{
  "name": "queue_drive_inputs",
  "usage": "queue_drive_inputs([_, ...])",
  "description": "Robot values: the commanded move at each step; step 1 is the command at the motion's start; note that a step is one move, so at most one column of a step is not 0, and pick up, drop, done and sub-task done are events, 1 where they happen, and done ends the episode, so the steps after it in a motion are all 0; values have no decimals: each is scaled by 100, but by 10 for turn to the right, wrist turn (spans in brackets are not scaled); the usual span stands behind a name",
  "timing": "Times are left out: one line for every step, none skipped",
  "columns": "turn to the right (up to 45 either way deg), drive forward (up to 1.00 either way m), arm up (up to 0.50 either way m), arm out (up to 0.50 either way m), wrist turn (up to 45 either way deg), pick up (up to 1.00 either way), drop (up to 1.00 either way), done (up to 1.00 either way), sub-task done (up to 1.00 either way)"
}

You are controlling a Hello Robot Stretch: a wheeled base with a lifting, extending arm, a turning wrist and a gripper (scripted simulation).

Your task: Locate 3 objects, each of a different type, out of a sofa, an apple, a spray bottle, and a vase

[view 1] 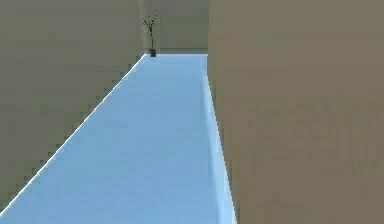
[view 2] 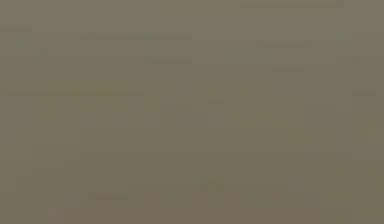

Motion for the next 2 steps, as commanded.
queue_drive_inputs([-30, 0, 0, 0, 0, 0, 0, 0, 0])
queue_drive_inputs([-450, 0, 0, 0, 0, 0, 0, 0, 0])
